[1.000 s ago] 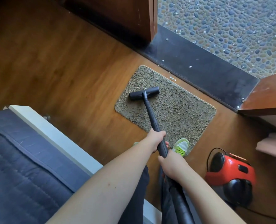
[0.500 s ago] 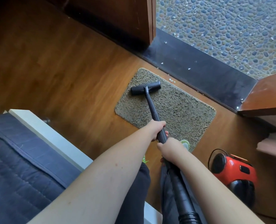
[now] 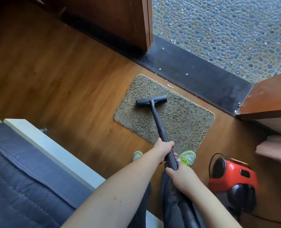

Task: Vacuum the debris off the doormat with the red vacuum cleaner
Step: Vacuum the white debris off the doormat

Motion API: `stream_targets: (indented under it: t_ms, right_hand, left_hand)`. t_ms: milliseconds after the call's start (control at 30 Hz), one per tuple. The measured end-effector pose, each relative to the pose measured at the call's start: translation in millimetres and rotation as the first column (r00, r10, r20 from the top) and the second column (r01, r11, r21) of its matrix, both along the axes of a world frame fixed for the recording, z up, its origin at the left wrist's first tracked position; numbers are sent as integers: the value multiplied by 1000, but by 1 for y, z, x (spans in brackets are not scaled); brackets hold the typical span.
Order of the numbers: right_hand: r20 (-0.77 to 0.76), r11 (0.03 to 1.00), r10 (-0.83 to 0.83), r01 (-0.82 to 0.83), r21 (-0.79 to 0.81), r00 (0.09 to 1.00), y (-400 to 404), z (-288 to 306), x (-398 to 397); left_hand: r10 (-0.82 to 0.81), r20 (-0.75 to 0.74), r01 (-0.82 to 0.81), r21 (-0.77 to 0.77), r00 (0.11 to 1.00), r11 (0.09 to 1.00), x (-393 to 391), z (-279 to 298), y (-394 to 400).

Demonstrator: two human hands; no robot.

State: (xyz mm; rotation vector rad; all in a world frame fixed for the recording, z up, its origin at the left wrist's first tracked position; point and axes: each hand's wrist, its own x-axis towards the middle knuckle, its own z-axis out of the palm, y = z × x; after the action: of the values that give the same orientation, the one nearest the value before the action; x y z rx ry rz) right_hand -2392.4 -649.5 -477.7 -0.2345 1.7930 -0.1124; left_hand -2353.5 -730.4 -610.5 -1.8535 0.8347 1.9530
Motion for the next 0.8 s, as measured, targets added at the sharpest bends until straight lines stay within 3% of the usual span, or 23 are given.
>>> stream_targets:
  t_ms: [300, 433, 800]
  right_hand:
    - [-58, 997, -16, 12, -71, 998, -33, -24, -62]
    - [5, 991, -103, 103, -86, 995, -52, -28, -88]
    - [47, 999, 33, -31, -40, 998, -11, -24, -104]
  left_hand:
    - [-30, -80, 24, -80, 996, 997, -71, -22, -39]
    - [-14, -68, 6, -104, 998, 995, -97, -27, -53]
    - [38, 30, -35, -93, 999, 995, -99, -28, -11]
